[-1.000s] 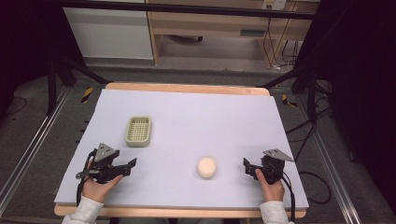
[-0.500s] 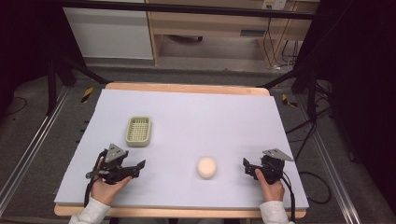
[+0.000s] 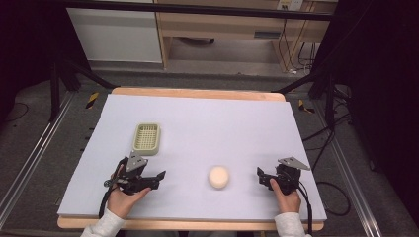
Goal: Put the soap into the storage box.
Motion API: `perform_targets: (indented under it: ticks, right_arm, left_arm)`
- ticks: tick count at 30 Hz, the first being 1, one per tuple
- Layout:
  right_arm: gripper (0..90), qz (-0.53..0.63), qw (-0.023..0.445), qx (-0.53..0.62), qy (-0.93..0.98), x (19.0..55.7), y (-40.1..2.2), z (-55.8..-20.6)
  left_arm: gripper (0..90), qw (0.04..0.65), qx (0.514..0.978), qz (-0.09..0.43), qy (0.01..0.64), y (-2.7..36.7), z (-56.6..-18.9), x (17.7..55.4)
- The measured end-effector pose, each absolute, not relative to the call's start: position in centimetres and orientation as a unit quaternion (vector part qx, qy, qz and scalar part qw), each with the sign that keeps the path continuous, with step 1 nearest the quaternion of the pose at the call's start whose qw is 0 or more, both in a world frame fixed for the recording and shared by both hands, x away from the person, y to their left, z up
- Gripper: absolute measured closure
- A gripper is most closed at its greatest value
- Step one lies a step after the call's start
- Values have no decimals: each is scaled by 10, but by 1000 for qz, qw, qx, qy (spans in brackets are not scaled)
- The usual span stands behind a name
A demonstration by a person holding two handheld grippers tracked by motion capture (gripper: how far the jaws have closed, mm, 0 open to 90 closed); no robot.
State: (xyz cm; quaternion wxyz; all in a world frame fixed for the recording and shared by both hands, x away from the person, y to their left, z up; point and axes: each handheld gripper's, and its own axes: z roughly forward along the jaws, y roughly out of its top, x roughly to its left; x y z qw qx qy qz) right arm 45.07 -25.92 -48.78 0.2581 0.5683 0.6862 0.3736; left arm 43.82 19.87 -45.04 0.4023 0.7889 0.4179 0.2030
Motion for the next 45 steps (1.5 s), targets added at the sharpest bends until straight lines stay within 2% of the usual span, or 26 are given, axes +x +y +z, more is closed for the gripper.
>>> perform_targets:
  ticks: [45]
  right_arm:
    - [44,372,256,570,687,451,-259,-488]
  left_arm:
    - [222,423,811,174,365,120,-432,446]
